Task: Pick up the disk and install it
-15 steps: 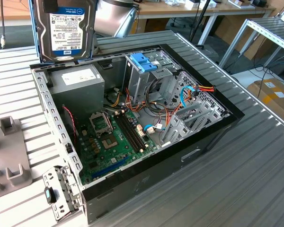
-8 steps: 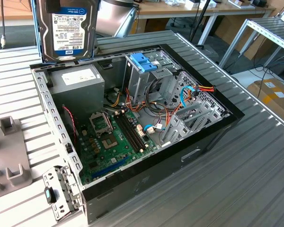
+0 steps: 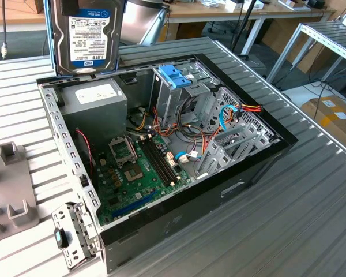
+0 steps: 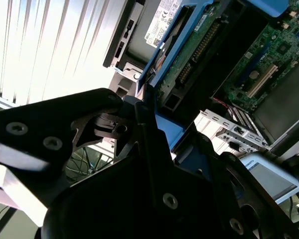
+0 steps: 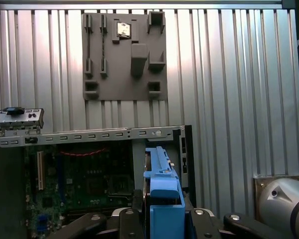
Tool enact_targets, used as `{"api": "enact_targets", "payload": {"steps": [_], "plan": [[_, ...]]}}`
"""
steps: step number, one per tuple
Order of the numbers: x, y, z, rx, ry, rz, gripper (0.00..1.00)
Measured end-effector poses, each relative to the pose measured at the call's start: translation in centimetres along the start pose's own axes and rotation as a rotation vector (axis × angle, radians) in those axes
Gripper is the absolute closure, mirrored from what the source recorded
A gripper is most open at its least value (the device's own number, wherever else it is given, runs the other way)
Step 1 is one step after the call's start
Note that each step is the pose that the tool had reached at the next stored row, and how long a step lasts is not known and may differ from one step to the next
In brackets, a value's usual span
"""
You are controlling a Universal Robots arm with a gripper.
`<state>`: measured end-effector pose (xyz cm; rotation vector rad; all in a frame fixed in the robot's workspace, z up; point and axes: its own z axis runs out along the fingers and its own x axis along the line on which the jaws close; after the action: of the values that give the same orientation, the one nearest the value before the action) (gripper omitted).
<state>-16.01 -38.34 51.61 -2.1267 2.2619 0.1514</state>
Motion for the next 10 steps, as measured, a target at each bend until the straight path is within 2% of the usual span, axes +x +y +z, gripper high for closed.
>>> {"api": "enact_targets", "payload": {"steps": [10], "plan": [[-0.05, -0.91, 0.01, 0.0000, 0.0000, 0.000, 0.63]]}}
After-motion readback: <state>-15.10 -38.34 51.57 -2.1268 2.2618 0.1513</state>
